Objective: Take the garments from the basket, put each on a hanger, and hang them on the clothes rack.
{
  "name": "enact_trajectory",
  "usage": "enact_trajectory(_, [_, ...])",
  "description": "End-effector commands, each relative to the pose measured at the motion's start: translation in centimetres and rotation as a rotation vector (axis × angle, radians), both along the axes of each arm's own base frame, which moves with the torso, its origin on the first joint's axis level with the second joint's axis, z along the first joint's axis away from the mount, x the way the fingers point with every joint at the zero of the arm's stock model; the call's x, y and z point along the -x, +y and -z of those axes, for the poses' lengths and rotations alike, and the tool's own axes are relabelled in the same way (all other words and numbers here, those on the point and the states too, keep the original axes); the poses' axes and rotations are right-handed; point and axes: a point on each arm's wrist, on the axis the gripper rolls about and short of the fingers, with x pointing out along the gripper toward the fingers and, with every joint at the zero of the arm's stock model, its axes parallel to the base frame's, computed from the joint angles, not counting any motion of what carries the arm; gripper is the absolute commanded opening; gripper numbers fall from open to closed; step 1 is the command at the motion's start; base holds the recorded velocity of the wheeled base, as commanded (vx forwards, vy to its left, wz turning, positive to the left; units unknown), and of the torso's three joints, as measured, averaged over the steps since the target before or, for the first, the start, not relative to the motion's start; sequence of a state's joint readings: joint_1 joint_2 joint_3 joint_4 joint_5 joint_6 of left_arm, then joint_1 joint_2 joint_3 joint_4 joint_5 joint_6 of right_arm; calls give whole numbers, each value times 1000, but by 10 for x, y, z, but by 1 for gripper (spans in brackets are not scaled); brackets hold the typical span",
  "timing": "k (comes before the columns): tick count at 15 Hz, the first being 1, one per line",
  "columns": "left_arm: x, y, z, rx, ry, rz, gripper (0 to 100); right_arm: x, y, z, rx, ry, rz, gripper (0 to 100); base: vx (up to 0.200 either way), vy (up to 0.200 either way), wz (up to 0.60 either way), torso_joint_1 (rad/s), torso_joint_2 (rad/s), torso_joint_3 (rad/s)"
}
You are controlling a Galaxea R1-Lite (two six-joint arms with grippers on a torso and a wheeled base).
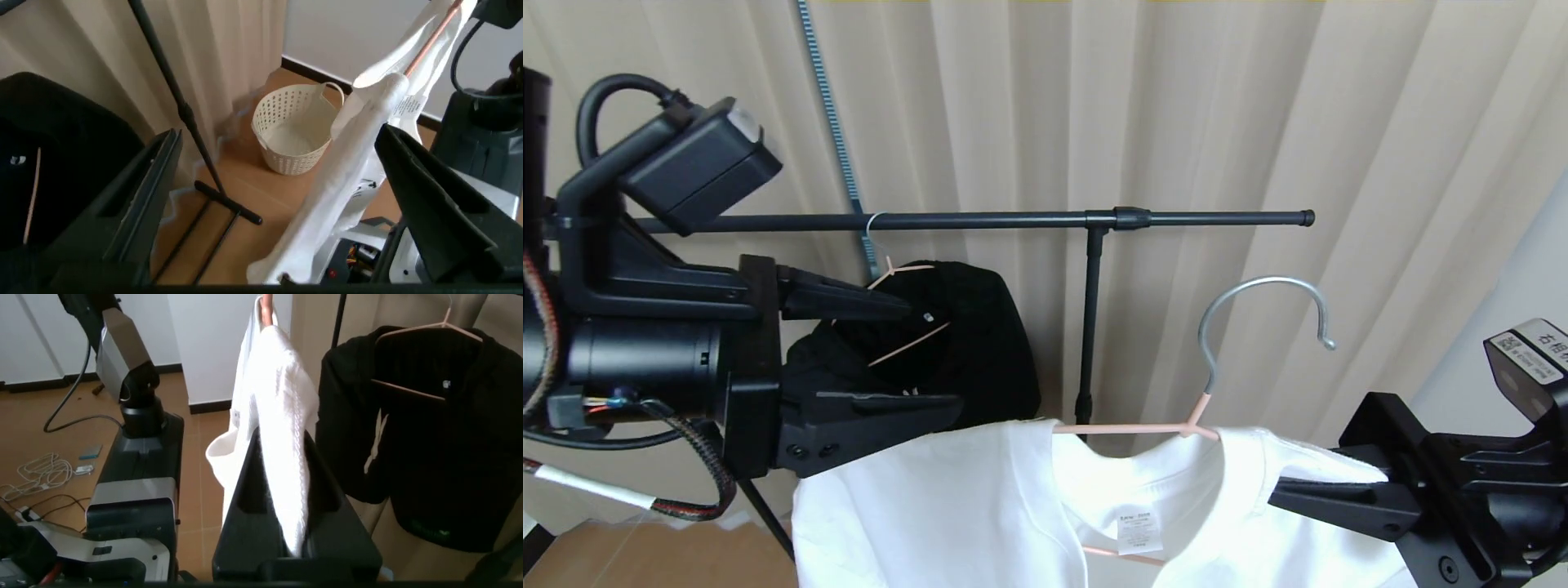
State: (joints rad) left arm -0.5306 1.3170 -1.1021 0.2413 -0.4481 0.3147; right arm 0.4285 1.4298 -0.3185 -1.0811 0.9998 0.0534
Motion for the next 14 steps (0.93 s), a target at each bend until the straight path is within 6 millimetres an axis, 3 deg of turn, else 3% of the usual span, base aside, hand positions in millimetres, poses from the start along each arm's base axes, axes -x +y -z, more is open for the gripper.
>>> enact_trajectory(1, [-15, -22, -1, -63, 18, 79, 100, -1, 2, 2, 5, 10, -6, 0, 0, 0, 0, 0, 0, 0])
enact_trajectory(5, [-18, -40, 4, -88, 26, 312, 100, -1, 2, 3, 5, 12, -6, 0, 0, 0, 0, 0, 0, 0])
enact_trajectory(14, [-35, -58, 26, -137, 60, 393, 100, 0, 6, 0, 2, 3, -21, 0, 0, 0, 0, 0, 0, 0])
